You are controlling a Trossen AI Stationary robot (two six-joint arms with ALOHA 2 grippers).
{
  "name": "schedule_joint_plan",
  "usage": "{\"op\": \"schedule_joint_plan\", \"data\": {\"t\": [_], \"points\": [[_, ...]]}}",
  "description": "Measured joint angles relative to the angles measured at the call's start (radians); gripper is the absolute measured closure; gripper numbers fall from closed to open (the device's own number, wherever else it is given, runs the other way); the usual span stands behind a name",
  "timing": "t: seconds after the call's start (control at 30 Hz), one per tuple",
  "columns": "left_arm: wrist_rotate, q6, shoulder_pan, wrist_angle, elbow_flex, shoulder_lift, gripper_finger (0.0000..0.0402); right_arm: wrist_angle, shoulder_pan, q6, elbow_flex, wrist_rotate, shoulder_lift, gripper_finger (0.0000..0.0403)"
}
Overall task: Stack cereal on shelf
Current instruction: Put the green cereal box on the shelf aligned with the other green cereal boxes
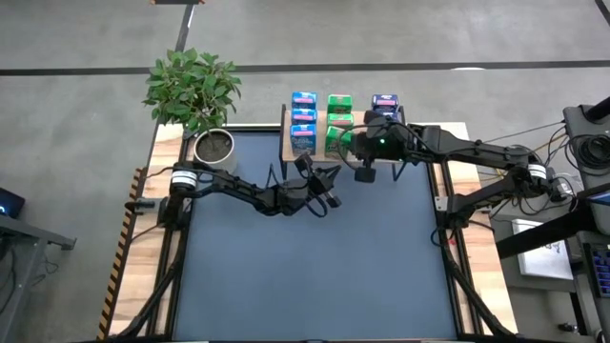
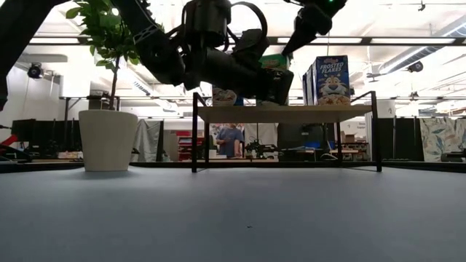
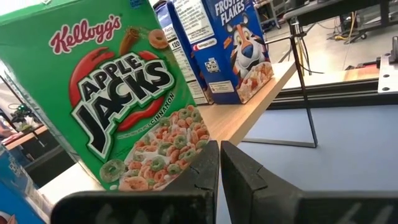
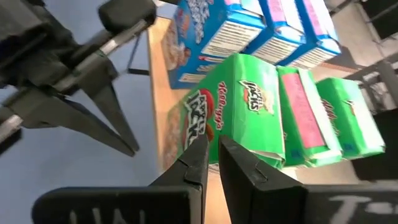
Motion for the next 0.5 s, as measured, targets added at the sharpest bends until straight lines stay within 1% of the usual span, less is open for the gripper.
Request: {"op": "schedule_joint_plan", "data": {"t": [0.2, 0.5], "points": [[0.000, 0.000, -0.005, 0.000, 0.000, 0.000, 0.0402, -0.012, 0.000, -0.035, 0.000, 0.064, -0.001, 0.0375], [0.000, 0.000, -0.007, 0.000, 0.000, 0.000, 0.0402, -0.028, 0.000, -0.051, 0.006, 0.055, -0.002, 0.0374]]}}
